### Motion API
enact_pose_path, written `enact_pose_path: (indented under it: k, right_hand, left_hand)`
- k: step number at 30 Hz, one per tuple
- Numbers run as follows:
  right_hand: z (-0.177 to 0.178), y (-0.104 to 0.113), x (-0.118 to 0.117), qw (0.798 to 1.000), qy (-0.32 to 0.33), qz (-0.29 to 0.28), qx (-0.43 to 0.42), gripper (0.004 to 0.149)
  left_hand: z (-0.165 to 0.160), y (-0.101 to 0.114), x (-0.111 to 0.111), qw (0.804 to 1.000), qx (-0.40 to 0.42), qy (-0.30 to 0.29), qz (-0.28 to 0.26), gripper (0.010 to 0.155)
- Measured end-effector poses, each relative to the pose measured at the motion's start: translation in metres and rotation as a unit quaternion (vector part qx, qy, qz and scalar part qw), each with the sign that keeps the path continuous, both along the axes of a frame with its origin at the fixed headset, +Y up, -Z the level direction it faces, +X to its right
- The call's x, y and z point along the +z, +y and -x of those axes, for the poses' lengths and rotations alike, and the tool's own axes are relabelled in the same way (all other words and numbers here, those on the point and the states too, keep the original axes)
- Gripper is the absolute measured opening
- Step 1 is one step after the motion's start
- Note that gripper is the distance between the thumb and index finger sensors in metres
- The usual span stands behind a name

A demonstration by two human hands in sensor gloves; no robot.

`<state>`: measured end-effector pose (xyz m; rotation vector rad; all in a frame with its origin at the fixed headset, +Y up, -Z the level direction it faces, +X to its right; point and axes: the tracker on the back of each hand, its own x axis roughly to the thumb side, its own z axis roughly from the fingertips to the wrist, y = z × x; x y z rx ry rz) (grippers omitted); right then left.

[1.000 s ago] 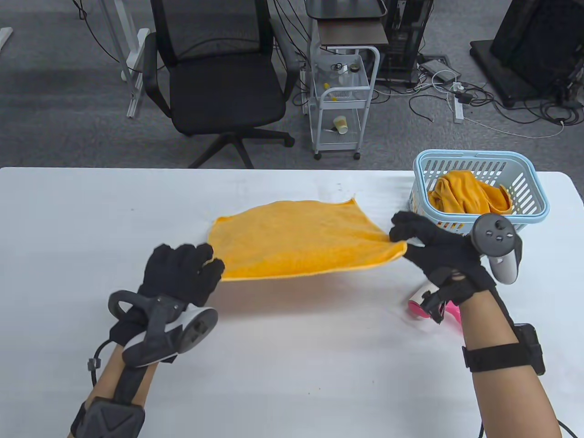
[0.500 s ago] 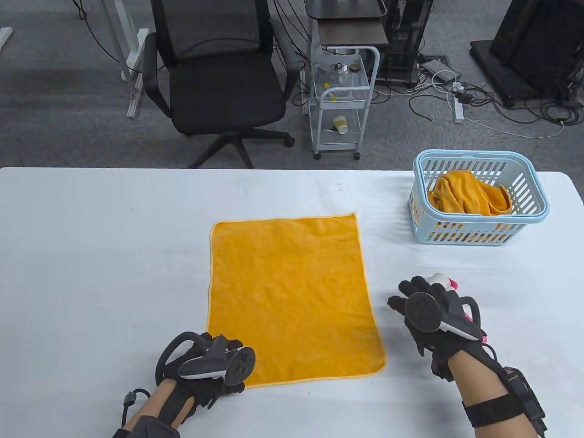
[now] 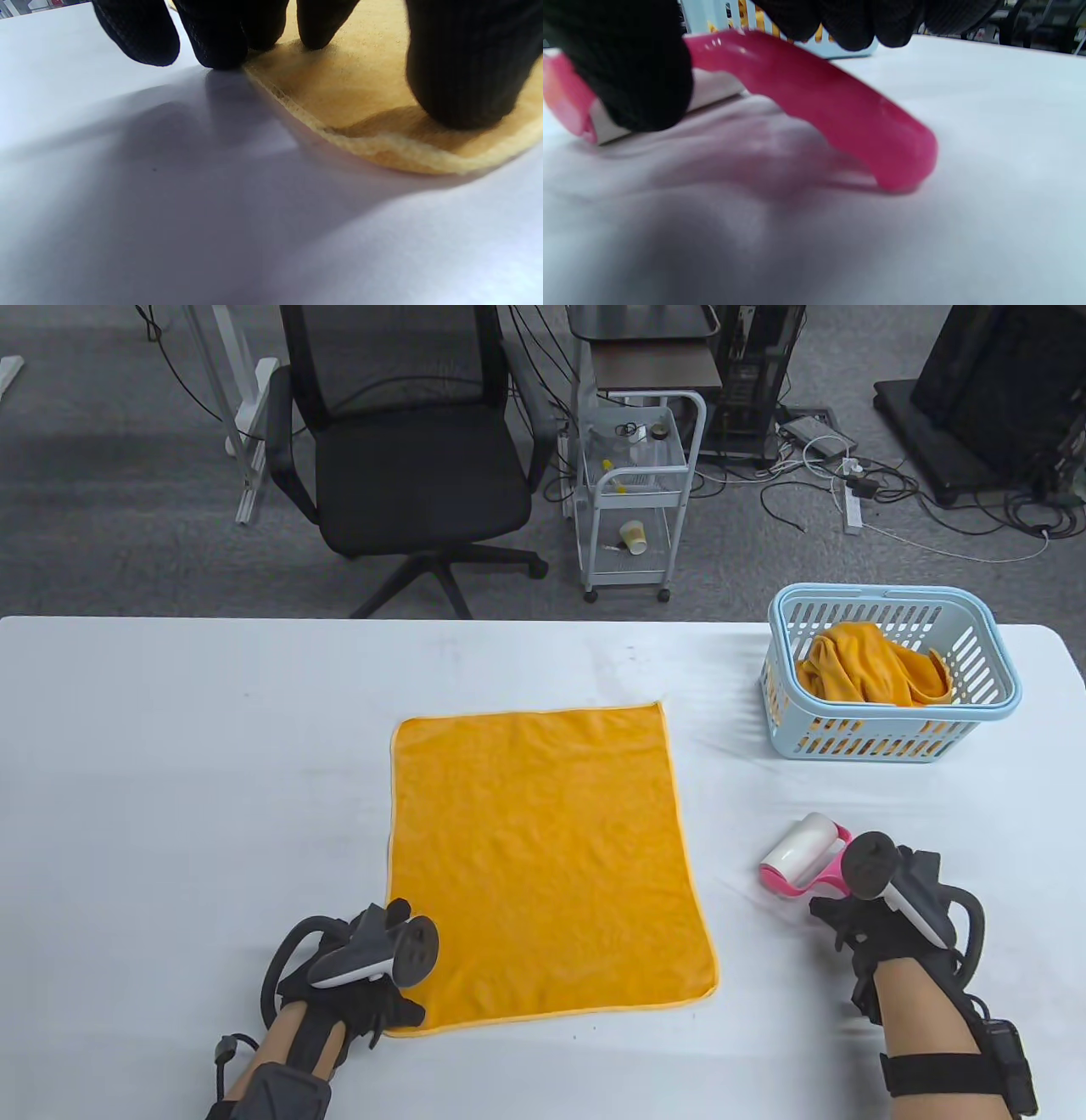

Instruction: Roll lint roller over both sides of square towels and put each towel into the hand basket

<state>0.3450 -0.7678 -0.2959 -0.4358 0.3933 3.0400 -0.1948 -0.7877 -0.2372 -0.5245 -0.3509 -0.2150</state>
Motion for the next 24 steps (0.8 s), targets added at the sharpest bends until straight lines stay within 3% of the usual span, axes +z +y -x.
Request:
enact_pose_path:
  k: [4, 7, 10, 13, 17, 20, 24]
  right_hand:
    - [-0.004, -0.008, -0.003, 0.999, -0.027, -0.022, 0.009, 0.06]
    - [-0.002, 0.0, -0.002, 0.998, -0.028, -0.05, -0.018, 0.055]
    - [0.02, 0.021, -0.002, 0.994, 0.028, -0.086, -0.063, 0.054]
    - [0.057, 0.041, 0.0, 0.985, 0.102, -0.102, -0.093, 0.054]
    - [0.145, 0.067, 0.008, 0.965, 0.233, -0.087, -0.084, 0.056]
    - [0.206, 0.071, 0.019, 0.948, 0.303, -0.078, -0.065, 0.057]
    - [0.275, 0.058, 0.03, 0.926, 0.374, -0.045, -0.034, 0.059]
  left_hand:
    - [0.0, 0.0, -0.001, 1.0, 0.002, 0.004, 0.001, 0.095]
    - [0.001, 0.0, -0.001, 1.0, 0.004, 0.007, 0.003, 0.095]
    - [0.001, 0.0, -0.001, 1.0, 0.008, 0.009, 0.004, 0.096]
    - [0.0, 0.0, -0.002, 1.0, 0.007, 0.009, 0.002, 0.099]
    - [0.002, 0.001, -0.003, 1.0, 0.021, 0.011, 0.005, 0.1]
    - [0.003, 0.001, -0.003, 1.0, 0.021, 0.01, 0.004, 0.1]
    - [0.003, 0.0, -0.003, 1.0, 0.022, 0.009, 0.006, 0.1]
